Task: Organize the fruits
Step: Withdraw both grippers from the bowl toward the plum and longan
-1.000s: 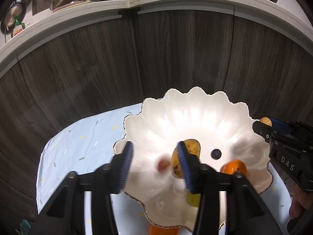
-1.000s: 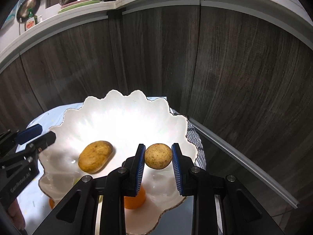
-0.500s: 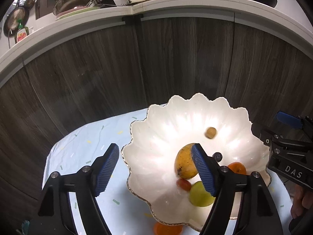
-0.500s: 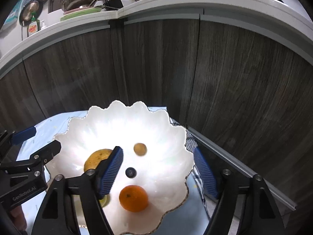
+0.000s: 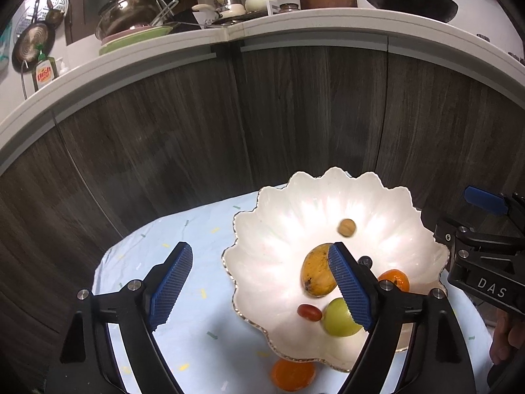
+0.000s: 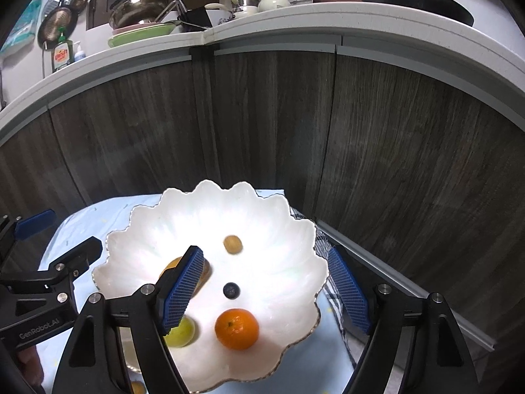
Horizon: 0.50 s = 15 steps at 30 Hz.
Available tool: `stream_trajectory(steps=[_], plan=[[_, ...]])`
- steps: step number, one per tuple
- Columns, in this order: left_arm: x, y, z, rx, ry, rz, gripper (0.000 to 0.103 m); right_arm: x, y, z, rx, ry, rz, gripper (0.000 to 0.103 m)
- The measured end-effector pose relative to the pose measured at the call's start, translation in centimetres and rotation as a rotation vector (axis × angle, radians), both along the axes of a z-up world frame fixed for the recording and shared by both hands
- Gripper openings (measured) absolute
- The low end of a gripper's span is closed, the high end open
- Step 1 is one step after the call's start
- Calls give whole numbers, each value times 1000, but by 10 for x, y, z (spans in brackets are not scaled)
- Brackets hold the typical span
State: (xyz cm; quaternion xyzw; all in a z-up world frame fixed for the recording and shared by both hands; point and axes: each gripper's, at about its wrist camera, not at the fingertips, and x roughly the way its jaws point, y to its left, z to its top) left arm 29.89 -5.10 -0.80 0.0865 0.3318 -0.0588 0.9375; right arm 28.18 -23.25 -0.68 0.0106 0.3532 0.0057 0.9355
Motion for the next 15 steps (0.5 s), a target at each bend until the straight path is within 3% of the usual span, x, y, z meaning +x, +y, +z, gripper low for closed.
stream_trajectory(steps=[15], plan=[[-30, 14, 20, 20, -43, -6, 85, -26, 14, 17, -9, -27, 12, 79]])
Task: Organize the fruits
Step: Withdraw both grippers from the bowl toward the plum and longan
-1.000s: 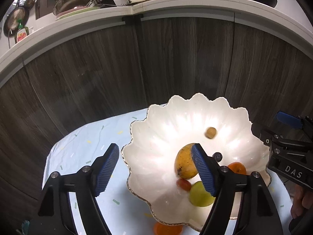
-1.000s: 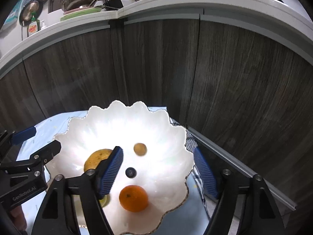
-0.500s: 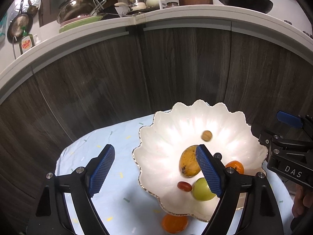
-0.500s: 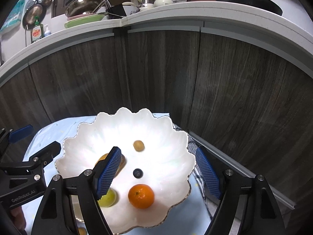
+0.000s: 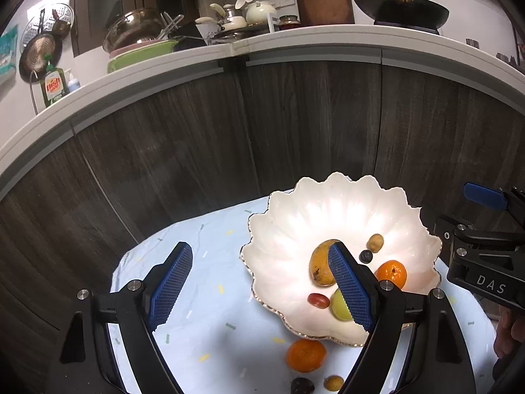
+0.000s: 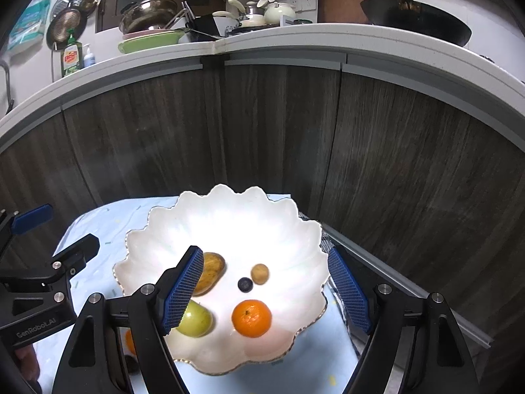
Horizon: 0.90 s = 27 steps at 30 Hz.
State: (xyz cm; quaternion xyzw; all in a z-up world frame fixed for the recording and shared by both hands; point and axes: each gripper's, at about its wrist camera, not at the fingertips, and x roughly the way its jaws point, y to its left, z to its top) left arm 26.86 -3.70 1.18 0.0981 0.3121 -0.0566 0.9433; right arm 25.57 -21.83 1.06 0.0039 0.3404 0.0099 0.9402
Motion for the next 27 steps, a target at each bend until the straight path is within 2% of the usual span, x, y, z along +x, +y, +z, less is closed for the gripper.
stream_trajectory(steps=[13, 27], plan=[[-27, 12, -1, -3, 3, -17, 85, -25, 14, 7, 0, -15, -2, 79], [-51, 24, -14, -18, 22, -35, 85, -52, 25, -5, 2, 8, -20, 79]])
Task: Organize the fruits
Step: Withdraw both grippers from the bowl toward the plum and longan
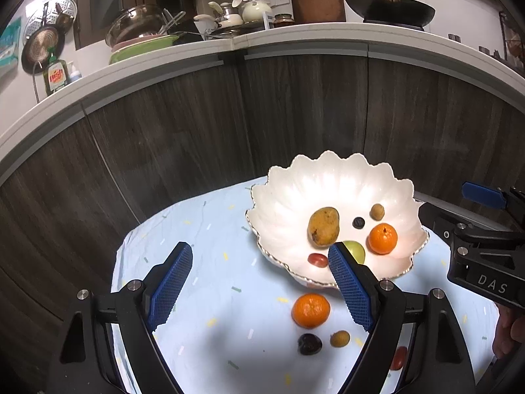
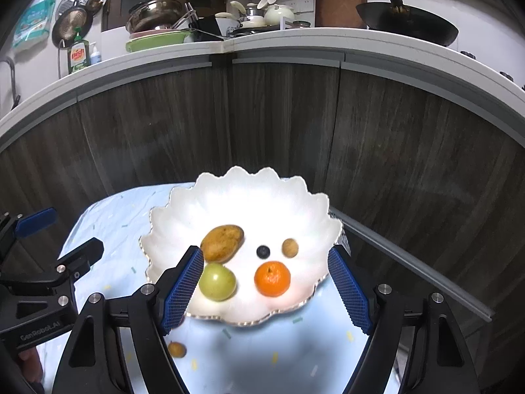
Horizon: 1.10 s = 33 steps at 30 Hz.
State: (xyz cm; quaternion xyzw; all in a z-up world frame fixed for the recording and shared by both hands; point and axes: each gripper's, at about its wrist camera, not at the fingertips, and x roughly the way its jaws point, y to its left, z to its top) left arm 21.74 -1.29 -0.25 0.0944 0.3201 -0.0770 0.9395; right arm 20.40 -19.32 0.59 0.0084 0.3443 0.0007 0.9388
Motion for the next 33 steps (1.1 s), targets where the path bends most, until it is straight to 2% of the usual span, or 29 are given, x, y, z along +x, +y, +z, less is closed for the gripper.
stream_trajectory(steps=[20, 33], plan=[[-33, -3, -32, 15, 53, -50, 85, -40, 1, -31, -9, 65, 6, 79], [-45, 1, -63, 18, 118, -69, 85, -63, 11, -59, -4, 117, 9, 79]])
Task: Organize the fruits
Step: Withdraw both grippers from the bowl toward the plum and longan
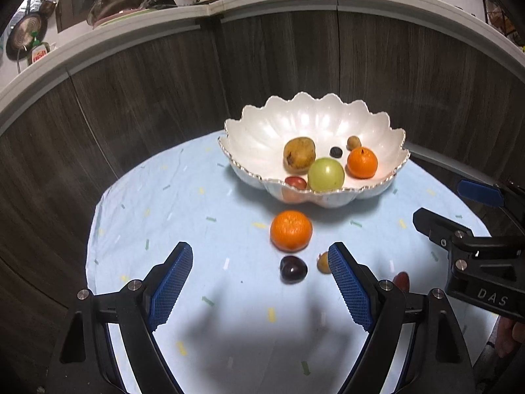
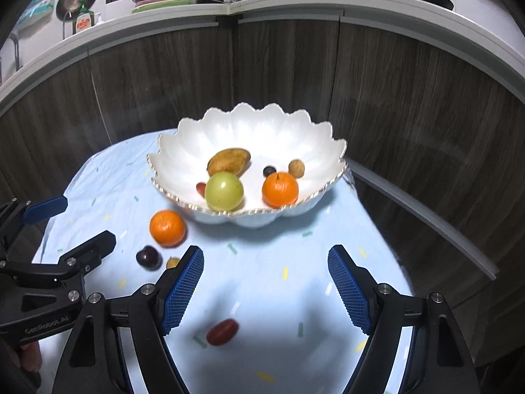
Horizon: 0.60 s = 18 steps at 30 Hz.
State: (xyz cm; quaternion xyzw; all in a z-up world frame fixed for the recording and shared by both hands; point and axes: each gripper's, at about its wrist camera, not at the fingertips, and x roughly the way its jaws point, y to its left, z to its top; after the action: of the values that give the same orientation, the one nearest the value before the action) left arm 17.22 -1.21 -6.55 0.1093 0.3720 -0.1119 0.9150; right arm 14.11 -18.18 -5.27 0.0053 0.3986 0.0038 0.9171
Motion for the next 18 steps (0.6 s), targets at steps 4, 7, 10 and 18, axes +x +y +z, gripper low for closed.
stream_trajectory(steps=[4, 7, 10, 18], plan=[[-1, 2, -9, -9, 19, -10, 85, -7, 7, -11, 8, 29, 12, 79], [1, 2, -17, -7, 36, -27, 84, -11, 10, -18, 6, 43, 12, 79], [3, 1, -22, -4, 44, -47, 83, -15, 10, -25, 16, 65, -9, 78], [14, -5, -35, -8, 79, -126, 80, -17, 11, -43, 26, 131, -63, 77]])
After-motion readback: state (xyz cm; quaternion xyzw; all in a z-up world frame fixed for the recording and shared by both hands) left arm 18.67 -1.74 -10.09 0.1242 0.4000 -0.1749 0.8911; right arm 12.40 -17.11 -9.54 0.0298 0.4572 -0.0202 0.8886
